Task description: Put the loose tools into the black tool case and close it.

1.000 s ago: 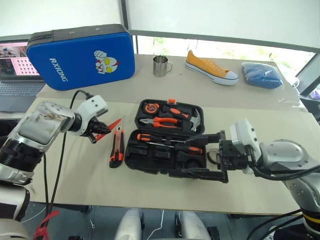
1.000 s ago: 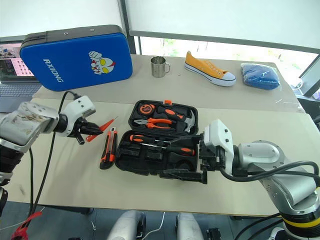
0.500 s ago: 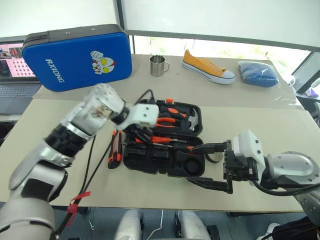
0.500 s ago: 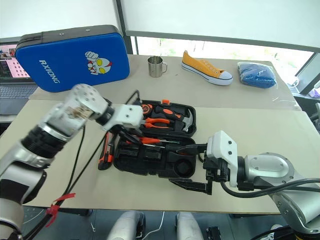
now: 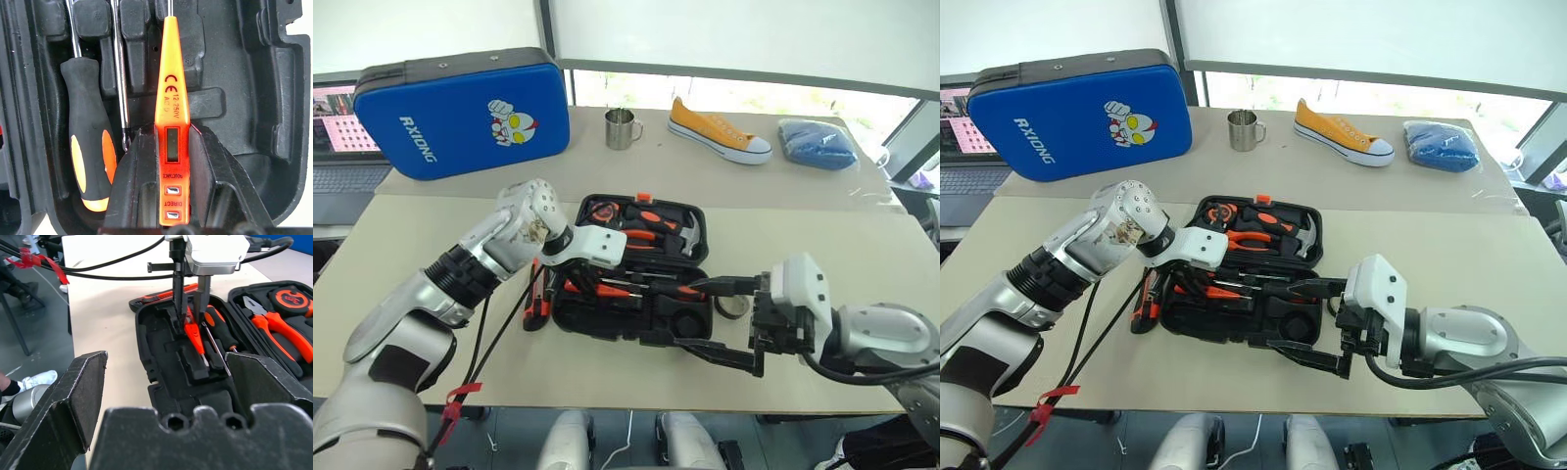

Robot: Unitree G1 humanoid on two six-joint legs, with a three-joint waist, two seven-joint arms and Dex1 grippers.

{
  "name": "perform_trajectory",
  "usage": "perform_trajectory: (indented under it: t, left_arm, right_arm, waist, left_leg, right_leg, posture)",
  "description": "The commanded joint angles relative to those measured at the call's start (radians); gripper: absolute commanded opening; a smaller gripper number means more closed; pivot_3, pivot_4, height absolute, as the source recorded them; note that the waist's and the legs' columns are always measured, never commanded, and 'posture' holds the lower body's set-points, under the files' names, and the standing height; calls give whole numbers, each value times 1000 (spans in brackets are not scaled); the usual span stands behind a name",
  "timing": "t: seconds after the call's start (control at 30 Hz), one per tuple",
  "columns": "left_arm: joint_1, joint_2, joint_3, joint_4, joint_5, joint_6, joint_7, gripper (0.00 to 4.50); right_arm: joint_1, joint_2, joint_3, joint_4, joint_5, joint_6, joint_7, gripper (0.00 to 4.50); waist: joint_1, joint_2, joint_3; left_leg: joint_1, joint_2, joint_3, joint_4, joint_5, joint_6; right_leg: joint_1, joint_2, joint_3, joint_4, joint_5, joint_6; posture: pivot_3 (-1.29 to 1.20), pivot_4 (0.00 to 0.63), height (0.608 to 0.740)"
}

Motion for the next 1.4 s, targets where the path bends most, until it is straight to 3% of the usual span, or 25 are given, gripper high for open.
perform_trajectory:
  t: [0.03,0.13,0.2,0.43,0.63,0.77,1.0,1.13,1.4]
  left_arm:
    - [15,-15,-7,12,52,-4,29,414]
    - [21,-22,1,4,53,14,18,414]
    - [23,-21,7,-10,43,32,1,1420]
    - [1,39,55,-116,-45,117,-58,3803]
    - [-14,80,194,-139,-176,195,-38,3803]
    - [197,-21,526,-92,-390,4,74,2665]
    - [383,-115,622,-46,-435,-151,177,98]
    - [416,-112,620,-4,-432,-179,197,98]
    - [417,-133,565,147,-337,-402,231,98]
  right_arm:
    - [-12,-6,-21,-30,18,-2,-11,4500]
    - [-15,-7,-20,-24,17,-5,-8,4500]
    - [-16,-7,-20,-18,15,-9,-5,4500]
    - [-20,-2,-8,-11,13,-10,1,4500]
    - [-6,-8,1,-3,-14,-19,16,4500]
    - [18,-10,-20,-6,-19,-18,20,4500]
    - [25,-9,-36,7,-15,-15,22,4500]
    - [21,-2,-31,9,-9,-8,13,4500]
    - [35,-2,-38,8,2,-6,6,4500]
  waist:
    - [1,0,0]
    - [2,0,0]
    - [2,0,0]
    - [-7,0,0]
    - [-5,0,0]
    - [-6,2,-1]
    - [-1,2,-1]
    - [1,2,-1]
    - [7,2,-1]
  left_leg:
    - [0,0,0,0,0,0]
    - [0,0,0,0,0,0]
    - [1,0,0,0,0,0]
    - [0,1,-1,0,0,0]
    - [-1,0,-2,1,0,0]
    - [0,0,-2,1,0,0]
    - [0,0,-3,2,0,1]
    - [0,-1,-2,2,0,1]
    - [0,-1,-2,2,0,1]
  right_leg:
    - [0,0,0,0,0,0]
    - [1,0,0,0,0,0]
    - [1,0,0,0,0,0]
    - [0,1,0,1,0,0]
    - [0,0,0,0,0,0]
    - [1,-1,0,1,0,0]
    - [1,-1,-1,1,0,1]
    - [1,-2,0,1,1,1]
    - [2,-2,-1,0,1,1]
  posture:
    - [0,150,739]
    - [0,150,739]
    - [0,150,739]
    - [0,150,739]
    - [0,150,739]
    - [0,150,739]
    - [0,150,739]
    - [0,150,739]
    - [0,150,739]
